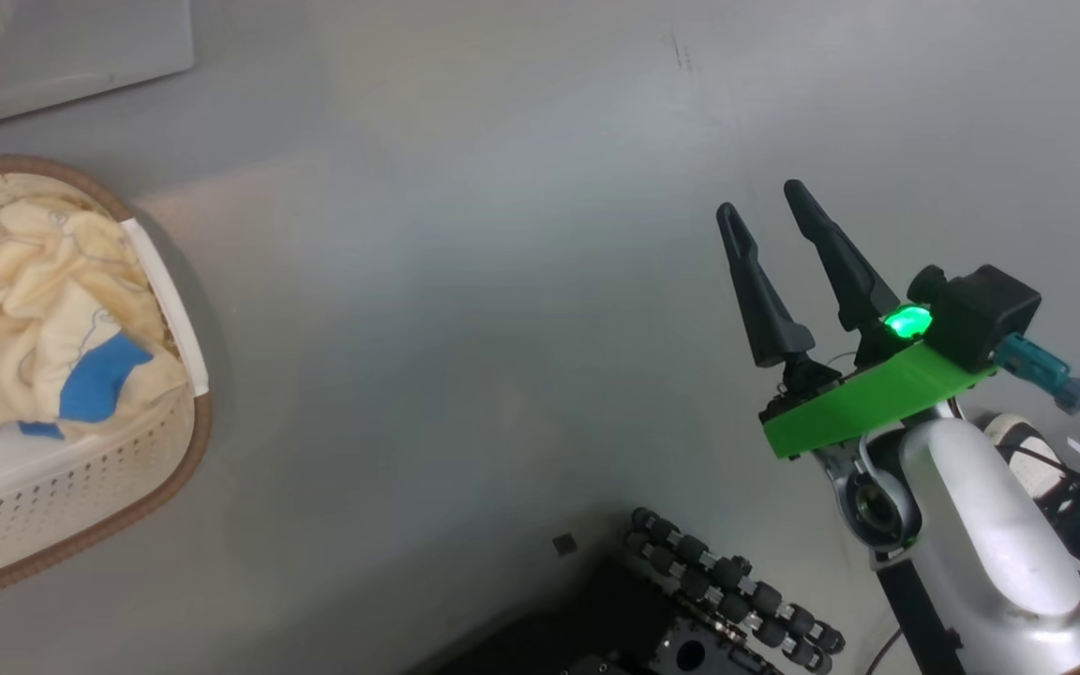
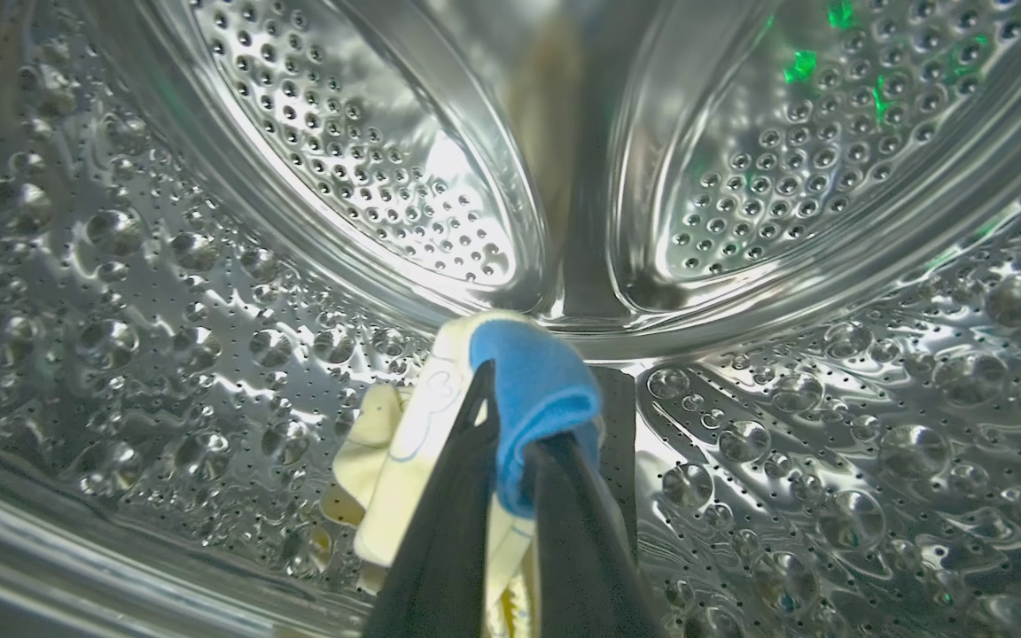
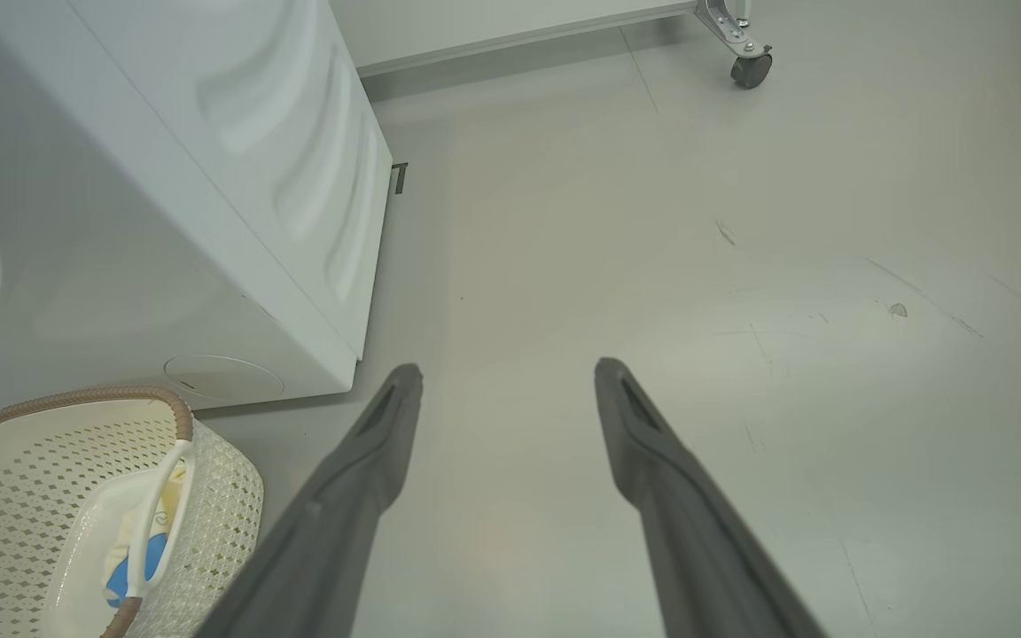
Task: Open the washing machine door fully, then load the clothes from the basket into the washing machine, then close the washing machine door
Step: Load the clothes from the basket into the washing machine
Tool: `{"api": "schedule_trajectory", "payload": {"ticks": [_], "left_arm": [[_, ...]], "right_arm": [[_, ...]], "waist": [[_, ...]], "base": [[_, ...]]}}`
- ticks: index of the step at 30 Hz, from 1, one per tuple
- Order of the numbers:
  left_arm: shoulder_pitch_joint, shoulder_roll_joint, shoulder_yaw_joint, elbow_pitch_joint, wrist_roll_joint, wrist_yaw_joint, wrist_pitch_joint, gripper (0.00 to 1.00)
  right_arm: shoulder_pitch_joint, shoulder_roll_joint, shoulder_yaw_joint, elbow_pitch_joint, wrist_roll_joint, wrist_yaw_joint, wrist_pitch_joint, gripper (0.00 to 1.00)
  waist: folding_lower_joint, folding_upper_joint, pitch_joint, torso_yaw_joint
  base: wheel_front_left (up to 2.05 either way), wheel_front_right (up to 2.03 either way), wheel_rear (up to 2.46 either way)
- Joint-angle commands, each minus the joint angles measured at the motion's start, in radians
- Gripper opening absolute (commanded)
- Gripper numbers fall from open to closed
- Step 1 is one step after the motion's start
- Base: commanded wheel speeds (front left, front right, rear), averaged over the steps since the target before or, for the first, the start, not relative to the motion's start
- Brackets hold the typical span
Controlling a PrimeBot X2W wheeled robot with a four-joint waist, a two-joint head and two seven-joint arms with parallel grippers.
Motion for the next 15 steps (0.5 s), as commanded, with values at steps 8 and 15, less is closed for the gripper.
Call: {"api": "schedule_trajectory", "payload": {"ticks": [8, 15], "left_arm": [[-0.094, 0.035, -0.034, 0.006, 0.025, 0.002, -0.010, 0.00], [-0.109, 0.029, -0.041, 0.046, 0.016, 0.004, -0.054, 1.00]], "right_arm": [[0.005, -0.005, 0.029, -0.018, 0.026, -0.003, -0.010, 1.00], [-0.007, -0.005, 0.020, -0.030, 0.026, -0.003, -0.010, 1.00]], "waist": [[-0.0001, 0.0000, 0.035, -0.009], [-0.0001, 0.0000, 0.036, -0.007]], "base": [[0.00, 0.00, 0.00], [0.00, 0.00, 0.00]]}}
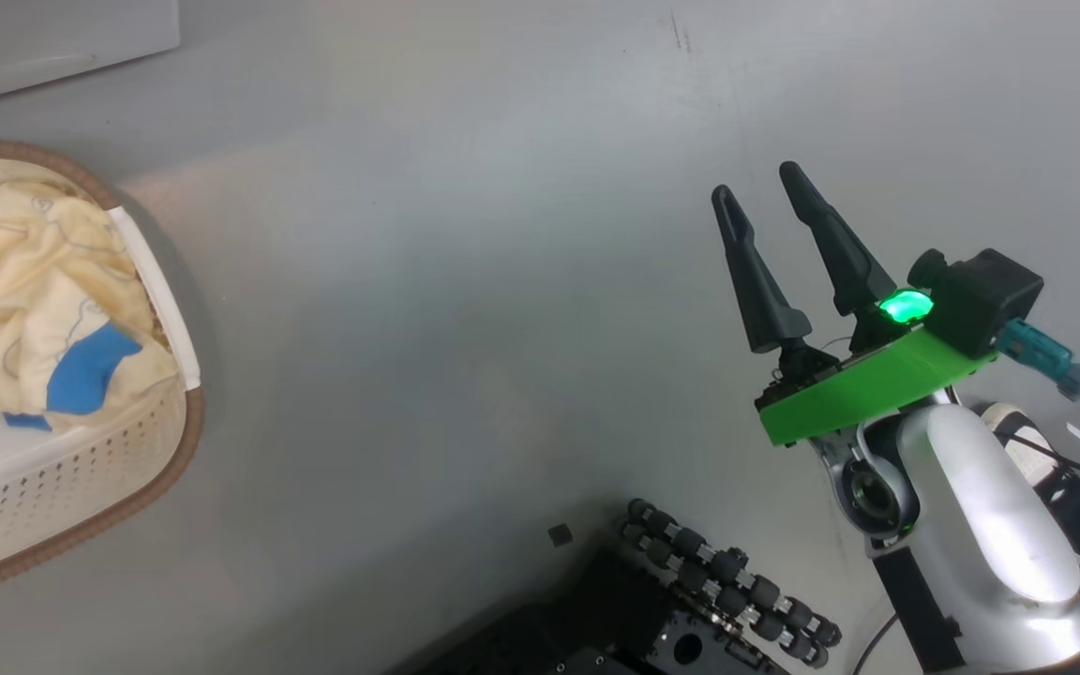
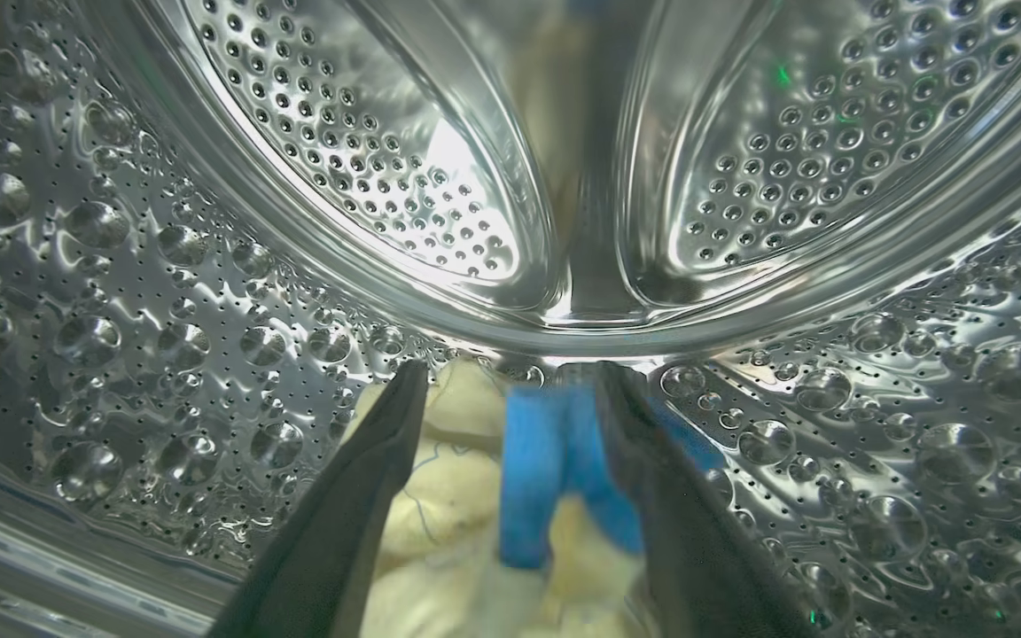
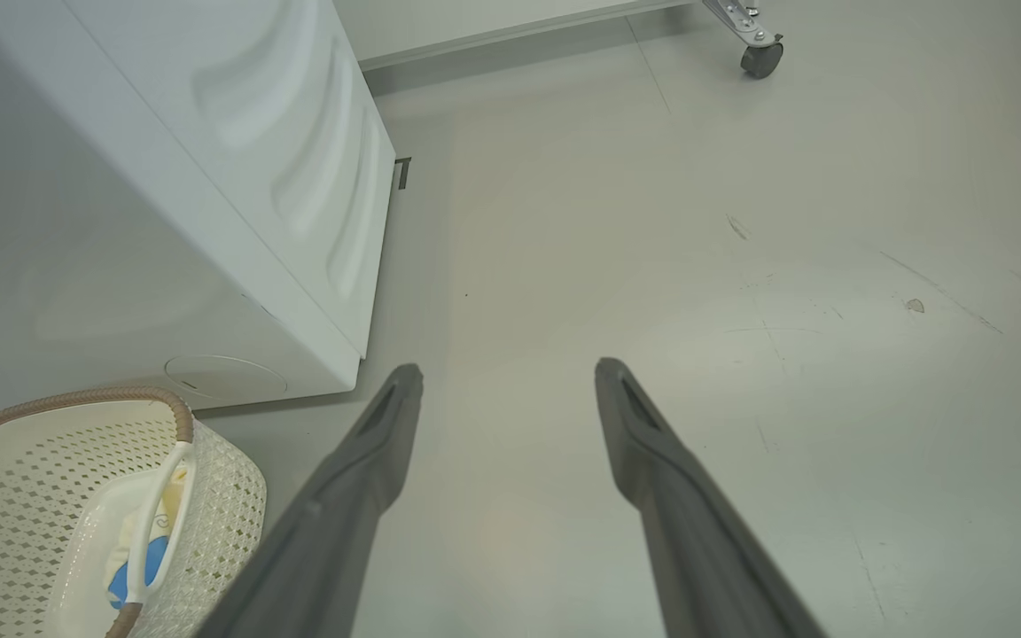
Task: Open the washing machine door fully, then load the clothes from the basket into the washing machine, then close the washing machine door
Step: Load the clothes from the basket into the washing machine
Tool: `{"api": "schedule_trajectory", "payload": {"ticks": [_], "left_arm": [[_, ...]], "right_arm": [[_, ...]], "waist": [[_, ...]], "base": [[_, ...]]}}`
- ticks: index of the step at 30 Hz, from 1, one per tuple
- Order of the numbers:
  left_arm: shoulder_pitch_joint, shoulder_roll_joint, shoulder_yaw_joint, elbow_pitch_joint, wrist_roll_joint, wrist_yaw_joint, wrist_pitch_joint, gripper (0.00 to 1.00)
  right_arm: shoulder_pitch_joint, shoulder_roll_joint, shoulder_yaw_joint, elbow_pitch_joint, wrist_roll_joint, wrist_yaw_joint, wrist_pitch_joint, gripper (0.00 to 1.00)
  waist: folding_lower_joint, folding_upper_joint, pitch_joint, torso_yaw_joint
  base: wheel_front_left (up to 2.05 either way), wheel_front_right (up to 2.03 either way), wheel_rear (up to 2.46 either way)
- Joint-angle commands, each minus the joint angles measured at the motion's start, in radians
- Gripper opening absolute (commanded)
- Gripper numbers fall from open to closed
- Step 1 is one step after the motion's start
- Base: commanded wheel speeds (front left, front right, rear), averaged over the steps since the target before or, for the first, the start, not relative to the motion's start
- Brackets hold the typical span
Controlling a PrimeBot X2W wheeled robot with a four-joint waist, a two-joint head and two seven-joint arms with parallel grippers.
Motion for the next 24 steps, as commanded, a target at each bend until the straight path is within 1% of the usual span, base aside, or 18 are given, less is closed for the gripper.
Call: {"api": "schedule_trajectory", "payload": {"ticks": [1, 4, 14, 20, 24], "left_arm": [[-0.032, 0.030, -0.009, -0.019, -0.001, -0.003, -0.012, 1.00], [-0.032, 0.030, -0.013, -0.001, -0.005, -0.009, -0.022, 1.00], [0.033, -0.005, -0.012, 0.043, -0.048, -0.049, -0.051, 1.00], [0.130, -0.032, -0.004, 0.061, -0.090, -0.071, -0.087, 1.00], [0.228, -0.052, -0.011, 0.068, -0.129, -0.084, -0.110, 1.00]], "right_arm": [[0.017, -0.006, 0.007, -0.023, 0.005, -0.003, -0.010, 1.00], [0.009, -0.006, 0.006, -0.020, 0.001, -0.003, -0.010, 1.00], [0.003, -0.006, -0.019, -0.023, -0.020, -0.003, -0.010, 1.00], [0.010, -0.008, -0.042, -0.022, -0.049, -0.003, -0.010, 1.00], [0.027, -0.024, -0.060, -0.022, -0.065, -0.003, -0.010, 1.00]], "waist": [[-0.0001, 0.0000, -0.001, 0.001], [-0.0001, 0.0000, -0.009, 0.005], [-0.0001, 0.0000, -0.065, 0.072], [-0.0001, 0.0000, -0.135, 0.122], [-0.0001, 0.0000, -0.201, 0.159]], "base": [[0.00, 0.00, 0.00], [0.00, 0.00, 0.00], [0.00, 0.00, 0.00], [0.00, 0.00, 0.00], [0.00, 0.00, 0.00]]}}
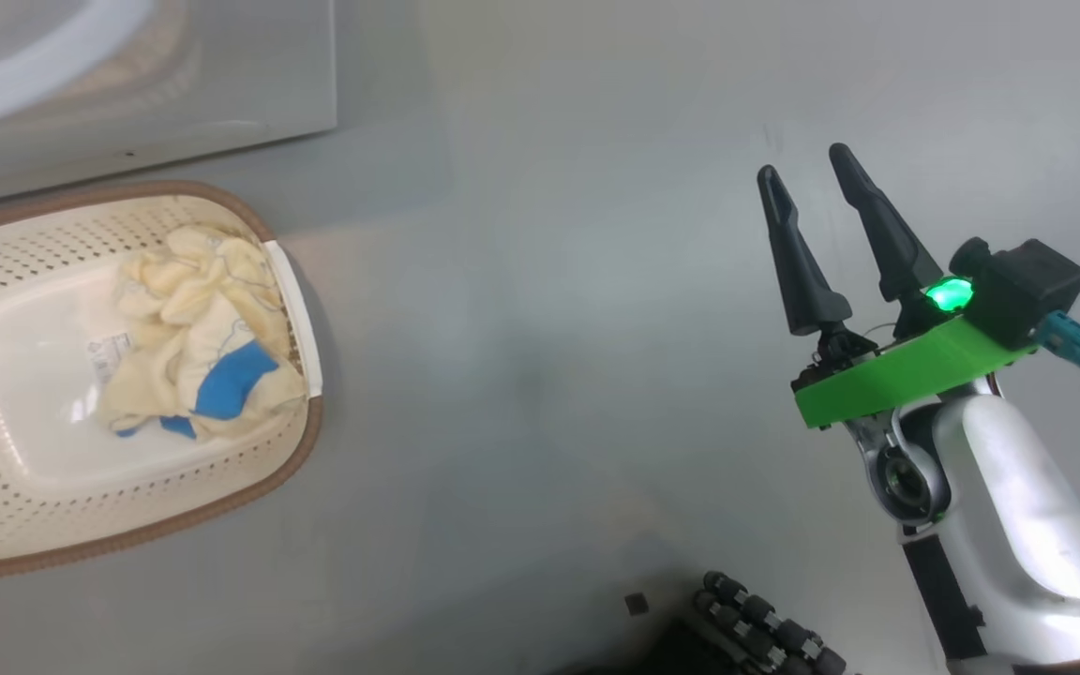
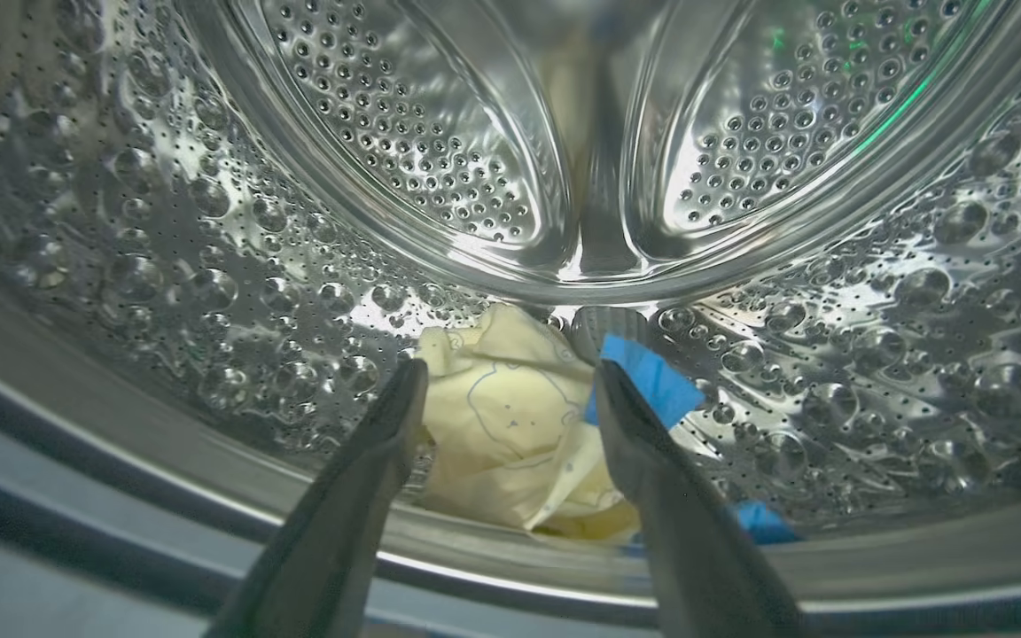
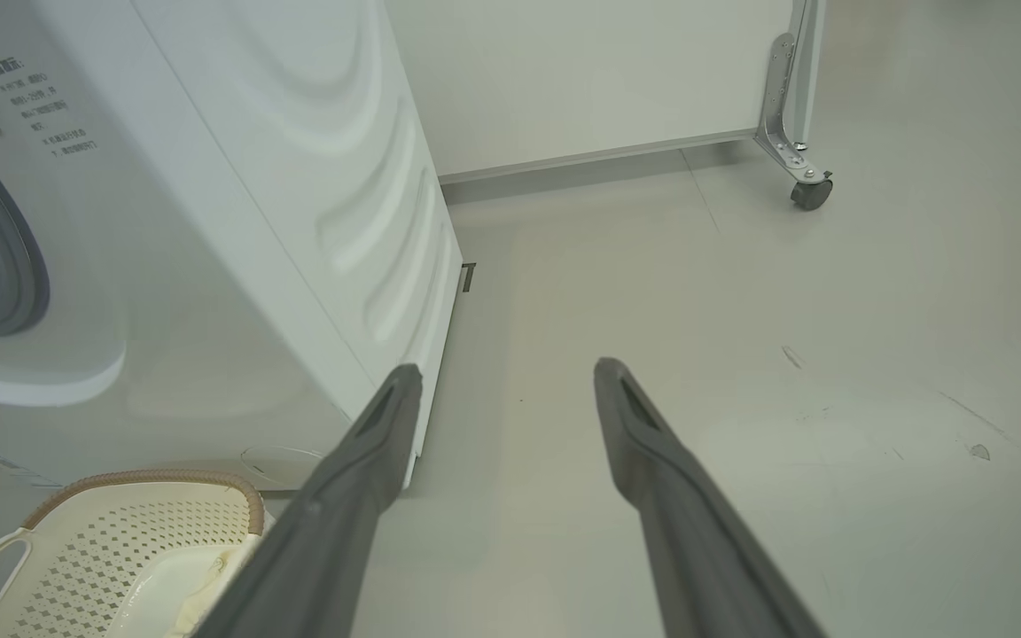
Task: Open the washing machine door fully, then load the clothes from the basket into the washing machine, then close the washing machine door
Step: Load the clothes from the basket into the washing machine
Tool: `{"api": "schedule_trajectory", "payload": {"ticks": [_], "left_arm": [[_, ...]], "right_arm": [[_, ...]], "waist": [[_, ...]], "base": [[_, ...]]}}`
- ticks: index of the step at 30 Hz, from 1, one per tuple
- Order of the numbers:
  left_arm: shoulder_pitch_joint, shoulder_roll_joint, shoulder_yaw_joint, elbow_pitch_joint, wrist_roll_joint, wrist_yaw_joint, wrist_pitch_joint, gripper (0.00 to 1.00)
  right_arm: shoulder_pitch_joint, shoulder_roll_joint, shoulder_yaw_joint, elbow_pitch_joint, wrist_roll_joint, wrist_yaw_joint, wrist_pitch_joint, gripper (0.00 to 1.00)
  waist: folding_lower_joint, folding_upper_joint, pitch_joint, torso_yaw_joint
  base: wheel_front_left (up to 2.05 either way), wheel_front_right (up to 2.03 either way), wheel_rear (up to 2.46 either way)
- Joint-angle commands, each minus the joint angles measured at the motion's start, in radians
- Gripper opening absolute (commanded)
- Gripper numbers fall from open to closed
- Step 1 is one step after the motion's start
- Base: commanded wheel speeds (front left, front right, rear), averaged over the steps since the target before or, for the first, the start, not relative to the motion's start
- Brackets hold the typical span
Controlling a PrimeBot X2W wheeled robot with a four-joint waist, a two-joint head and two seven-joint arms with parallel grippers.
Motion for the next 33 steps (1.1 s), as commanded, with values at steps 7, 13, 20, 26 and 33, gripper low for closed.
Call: {"api": "schedule_trajectory", "payload": {"ticks": [7, 13, 20, 26, 33], "left_arm": [[0.166, -0.012, -0.042, -0.074, -0.100, -0.006, -0.041, 1.00], [0.333, -0.031, -0.103, -0.162, -0.193, -0.007, -0.053, 1.00], [0.499, -0.023, -0.152, -0.299, -0.294, -0.007, -0.078, 1.00], [0.635, -0.025, -0.165, -0.393, -0.334, -0.007, -0.101, 1.00], [0.812, -0.060, -0.151, -0.498, -0.353, 0.019, -0.119, 1.00]], "right_arm": [[0.075, -0.033, -0.026, -0.020, -0.018, -0.003, -0.010, 1.00], [0.106, -0.038, -0.038, -0.019, -0.025, -0.003, -0.010, 1.00], [0.131, -0.048, -0.055, -0.027, -0.031, -0.003, -0.010, 1.00], [0.156, -0.056, -0.076, -0.032, -0.037, -0.003, -0.010, 1.00], [0.197, -0.056, -0.078, -0.025, -0.043, -0.003, -0.010, 1.00]], "waist": [[0.0001, -0.0001, -0.137, 0.086], [0.0001, -0.0001, -0.215, 0.121], [0.0001, -0.0001, -0.276, 0.145], [0.0001, -0.0001, -0.332, 0.160], [0.0001, -0.0001, -0.413, 0.171]], "base": [[0.00, 0.00, 0.00], [0.00, 0.00, 0.00], [0.00, 0.00, 0.00], [0.00, 0.00, 0.00], [0.00, 0.00, 0.00]]}}
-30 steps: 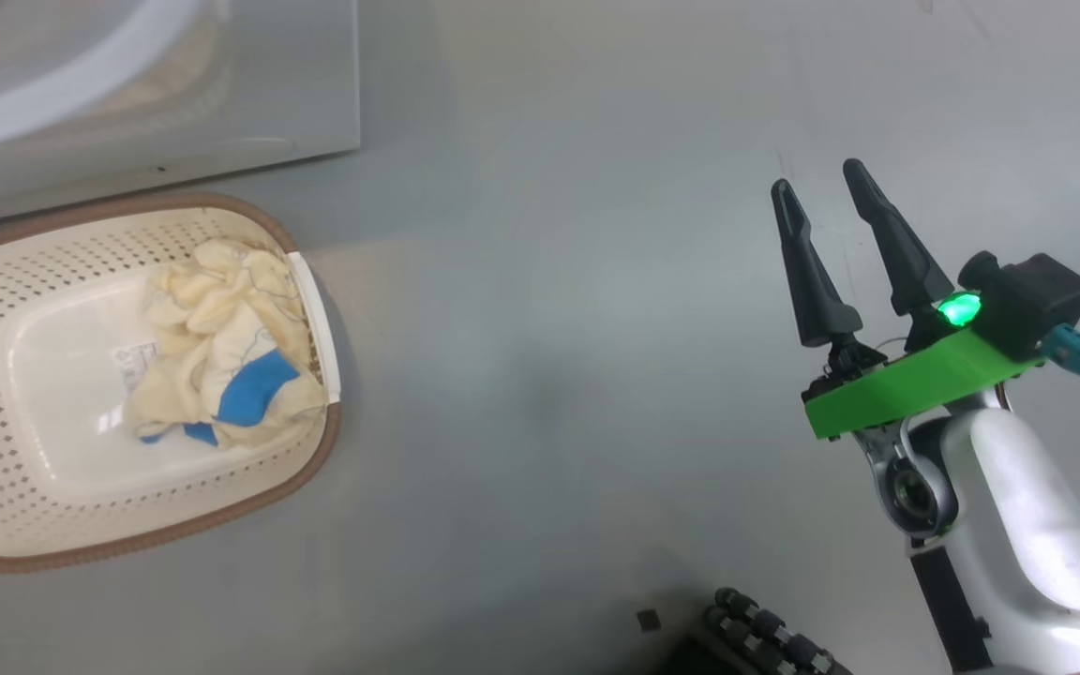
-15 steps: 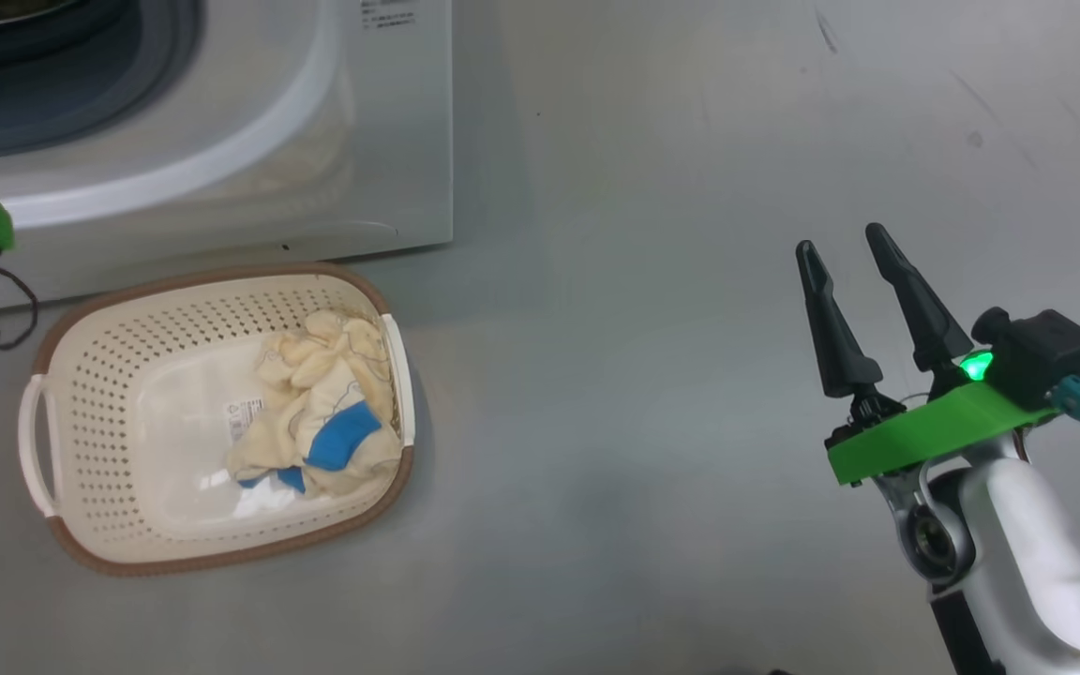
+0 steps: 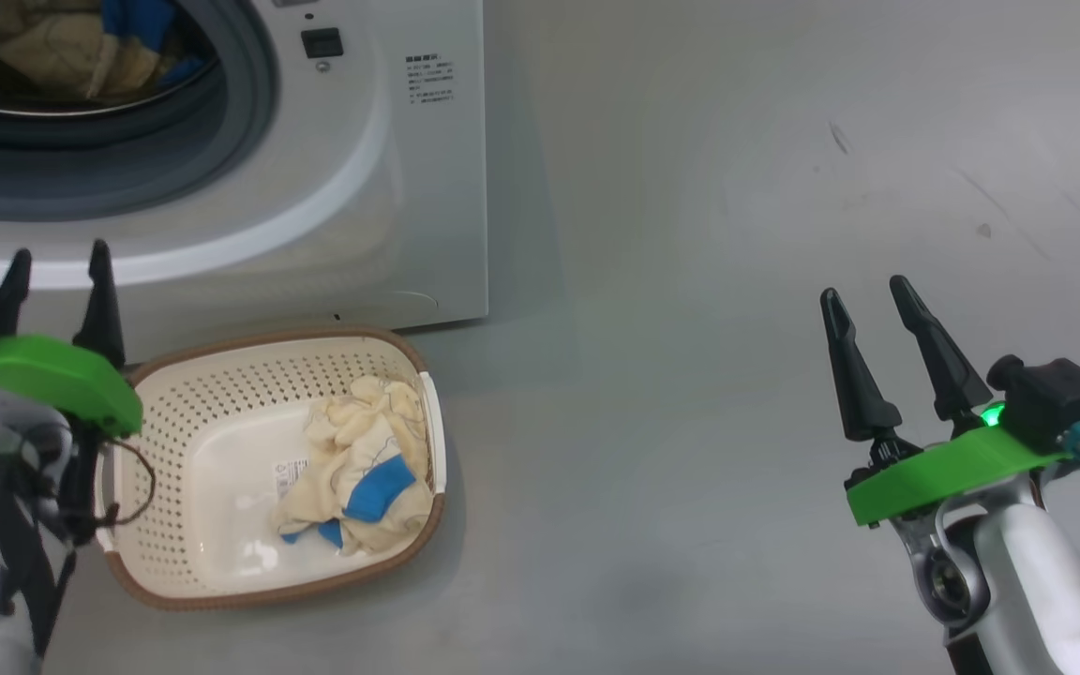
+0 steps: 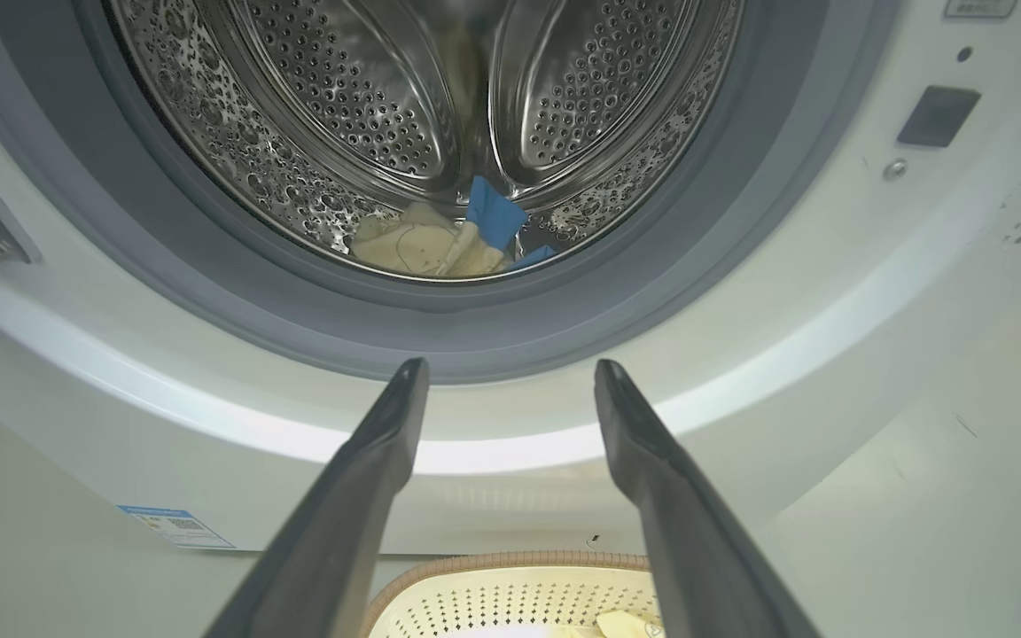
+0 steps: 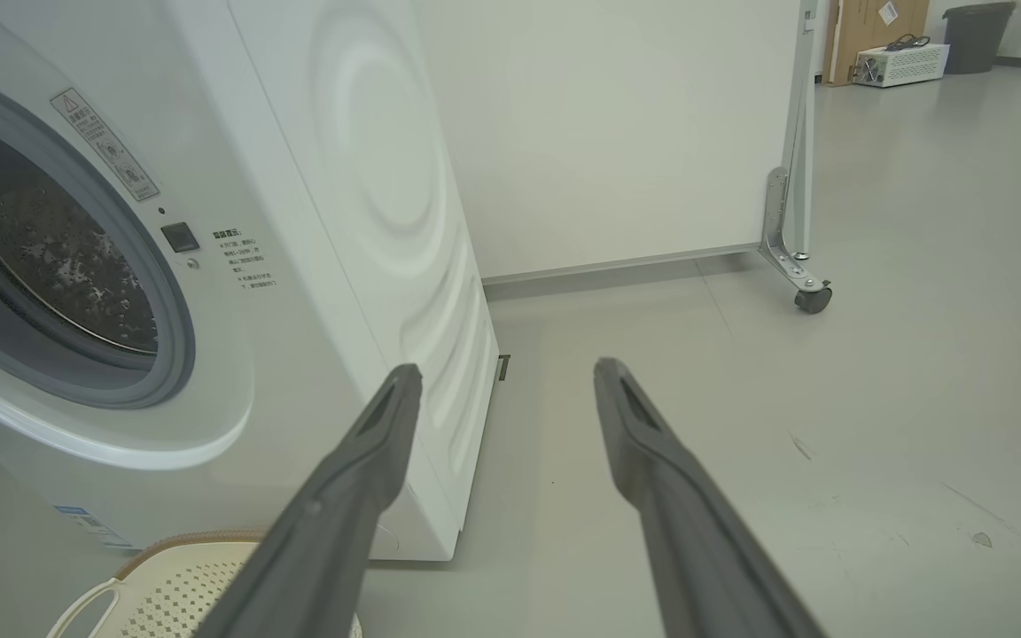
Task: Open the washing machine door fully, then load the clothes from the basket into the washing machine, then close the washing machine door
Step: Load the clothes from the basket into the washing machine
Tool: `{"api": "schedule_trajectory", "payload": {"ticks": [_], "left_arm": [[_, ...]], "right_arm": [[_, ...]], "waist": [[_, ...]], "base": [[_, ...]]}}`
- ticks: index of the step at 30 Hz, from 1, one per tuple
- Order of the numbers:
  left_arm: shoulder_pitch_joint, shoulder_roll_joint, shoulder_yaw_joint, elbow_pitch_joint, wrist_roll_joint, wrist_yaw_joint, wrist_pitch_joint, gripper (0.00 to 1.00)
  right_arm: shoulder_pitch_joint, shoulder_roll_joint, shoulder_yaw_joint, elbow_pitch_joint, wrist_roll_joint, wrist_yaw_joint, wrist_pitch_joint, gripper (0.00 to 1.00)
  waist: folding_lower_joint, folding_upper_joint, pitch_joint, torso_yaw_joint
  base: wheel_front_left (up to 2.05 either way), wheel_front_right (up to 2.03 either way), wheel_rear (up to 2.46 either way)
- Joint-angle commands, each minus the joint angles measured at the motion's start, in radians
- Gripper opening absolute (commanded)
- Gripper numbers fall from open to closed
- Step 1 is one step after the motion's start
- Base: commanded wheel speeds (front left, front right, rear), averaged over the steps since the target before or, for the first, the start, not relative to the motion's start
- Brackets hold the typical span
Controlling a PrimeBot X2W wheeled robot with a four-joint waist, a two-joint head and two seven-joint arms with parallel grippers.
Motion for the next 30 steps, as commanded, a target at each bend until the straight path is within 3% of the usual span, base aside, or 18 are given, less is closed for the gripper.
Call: {"api": "schedule_trajectory", "payload": {"ticks": [1, 11, 18, 24, 30], "left_arm": [[-0.002, 0.039, 0.038, -0.039, -0.006, 0.012, -0.011, 1.00], [0.261, -0.007, 0.108, -0.311, 0.047, 0.114, -0.015, 1.00], [0.425, -0.083, 0.191, -0.475, 0.123, 0.173, -0.015, 1.00], [0.514, -0.151, 0.273, -0.568, 0.194, 0.170, -0.015, 1.00], [0.571, -0.218, 0.360, -0.618, 0.252, 0.121, -0.015, 1.00]], "right_arm": [[-0.002, -0.015, 0.013, -0.028, -0.010, -0.003, -0.010, 1.00], [0.046, -0.019, 0.013, -0.025, -0.013, -0.003, -0.010, 1.00], [0.085, -0.020, 0.000, -0.020, -0.011, -0.003, -0.010, 1.00], [0.117, -0.023, -0.022, -0.027, -0.012, -0.003, -0.010, 1.00], [0.137, -0.016, -0.036, -0.030, -0.014, -0.003, -0.010, 1.00]], "waist": [[0.0001, -0.0001, -0.021, 0.005], [0.0001, -0.0001, -0.088, 0.016], [0.0001, -0.0001, -0.145, 0.024], [0.0001, -0.0001, -0.176, 0.036], [0.0001, -0.0001, -0.199, 0.043]], "base": [[0.00, 0.00, 0.00], [0.00, 0.00, 0.00], [0.00, 0.00, 0.00], [0.00, 0.00, 0.00], [0.00, 0.00, 0.00]]}}
